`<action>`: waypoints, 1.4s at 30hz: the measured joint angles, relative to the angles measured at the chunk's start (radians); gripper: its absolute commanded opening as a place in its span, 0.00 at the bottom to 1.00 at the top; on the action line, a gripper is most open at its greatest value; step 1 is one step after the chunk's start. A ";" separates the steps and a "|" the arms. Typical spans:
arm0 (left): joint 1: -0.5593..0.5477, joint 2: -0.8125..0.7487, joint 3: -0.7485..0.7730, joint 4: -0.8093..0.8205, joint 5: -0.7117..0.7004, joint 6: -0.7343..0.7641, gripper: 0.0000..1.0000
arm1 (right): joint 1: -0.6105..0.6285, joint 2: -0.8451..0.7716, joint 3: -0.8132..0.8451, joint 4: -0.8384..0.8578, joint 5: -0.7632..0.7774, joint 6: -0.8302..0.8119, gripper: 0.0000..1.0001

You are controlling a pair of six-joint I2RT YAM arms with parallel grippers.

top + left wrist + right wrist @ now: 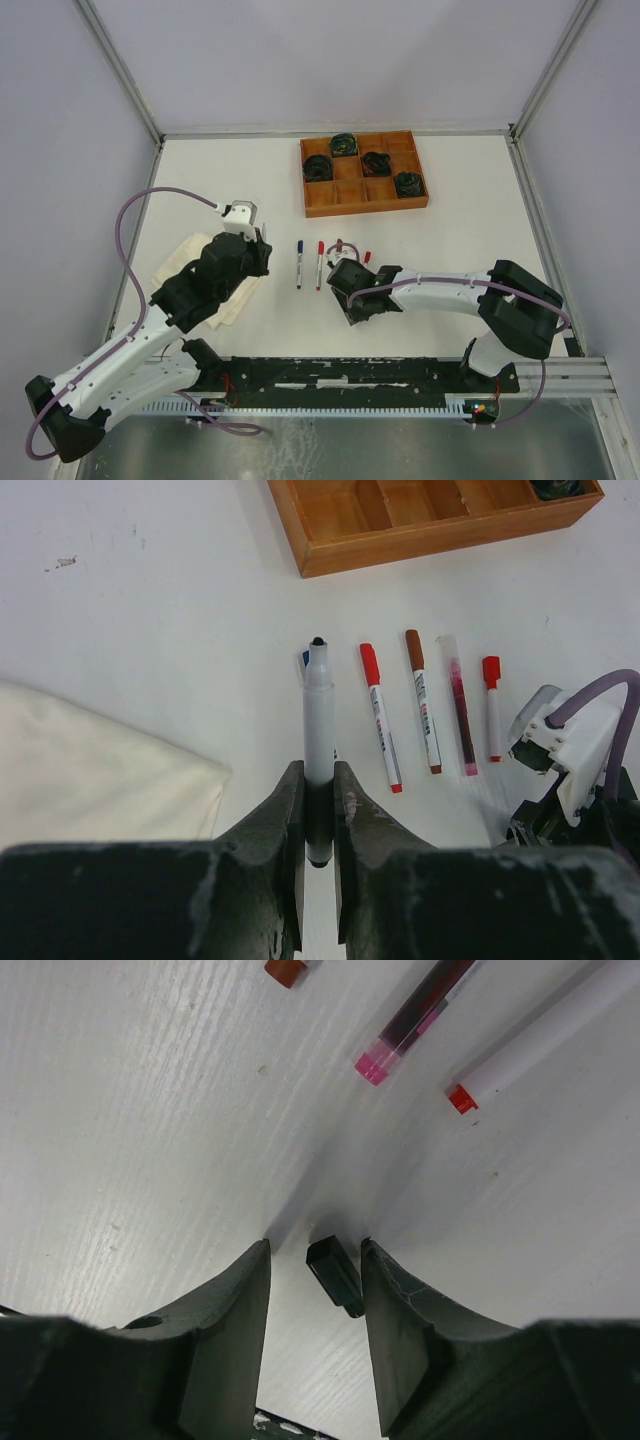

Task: Insert the pens into the pen caps
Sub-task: Insert the pen cap onto the pen.

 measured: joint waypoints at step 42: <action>0.000 -0.025 -0.008 0.025 0.078 -0.001 0.03 | 0.000 -0.224 0.010 -0.023 -0.024 -0.069 0.00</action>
